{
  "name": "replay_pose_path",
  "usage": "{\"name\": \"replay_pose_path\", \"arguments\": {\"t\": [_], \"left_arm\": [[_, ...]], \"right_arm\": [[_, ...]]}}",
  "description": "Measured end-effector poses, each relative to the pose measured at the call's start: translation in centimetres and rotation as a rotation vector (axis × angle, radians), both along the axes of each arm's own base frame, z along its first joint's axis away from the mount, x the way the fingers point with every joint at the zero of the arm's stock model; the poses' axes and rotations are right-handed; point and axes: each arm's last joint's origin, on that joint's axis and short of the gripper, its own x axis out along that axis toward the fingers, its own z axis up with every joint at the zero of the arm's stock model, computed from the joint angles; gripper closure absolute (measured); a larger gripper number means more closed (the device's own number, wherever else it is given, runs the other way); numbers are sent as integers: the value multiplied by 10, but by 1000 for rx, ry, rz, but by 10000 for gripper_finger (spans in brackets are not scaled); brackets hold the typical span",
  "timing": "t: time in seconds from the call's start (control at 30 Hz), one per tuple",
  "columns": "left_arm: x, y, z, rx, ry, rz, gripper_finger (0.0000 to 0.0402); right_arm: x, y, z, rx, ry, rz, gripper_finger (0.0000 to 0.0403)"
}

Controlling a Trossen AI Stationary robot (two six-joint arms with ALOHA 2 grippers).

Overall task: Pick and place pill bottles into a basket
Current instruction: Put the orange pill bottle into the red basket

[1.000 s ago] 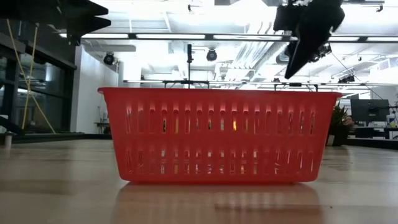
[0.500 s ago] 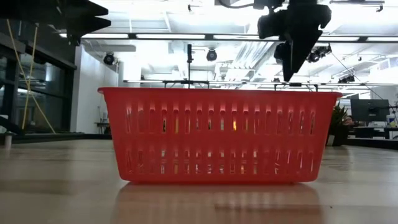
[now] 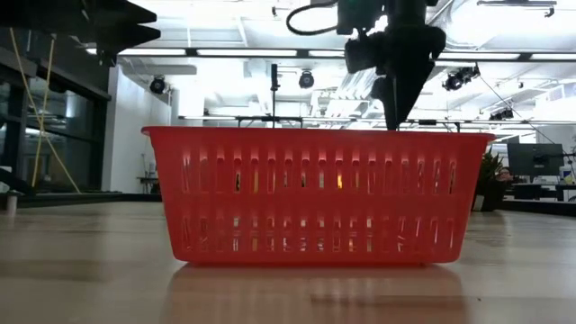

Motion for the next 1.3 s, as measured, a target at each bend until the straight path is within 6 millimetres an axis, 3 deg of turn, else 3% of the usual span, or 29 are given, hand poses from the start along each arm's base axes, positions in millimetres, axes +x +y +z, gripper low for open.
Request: {"name": "replay_pose_path", "arguments": {"t": [0.43,0.63,0.9,1.1,1.3], "left_arm": [[0,0,-2,1,24,1,190],[0,0,-2,1,23,1,190],[0,0,-2,1,22,1,190],[0,0,-2,1,21,1,190],[0,0,-2,1,20,1,190]], "right_arm": [[12,-3,0,-38,-104,-24,102],[7,-5,-2,-123,-36,-111,102],[7,-4,-12,-74,48,-158,101],[16,-4,-34,-1,131,-145,72],[19,-5,-42,-27,153,-126,37]]}}
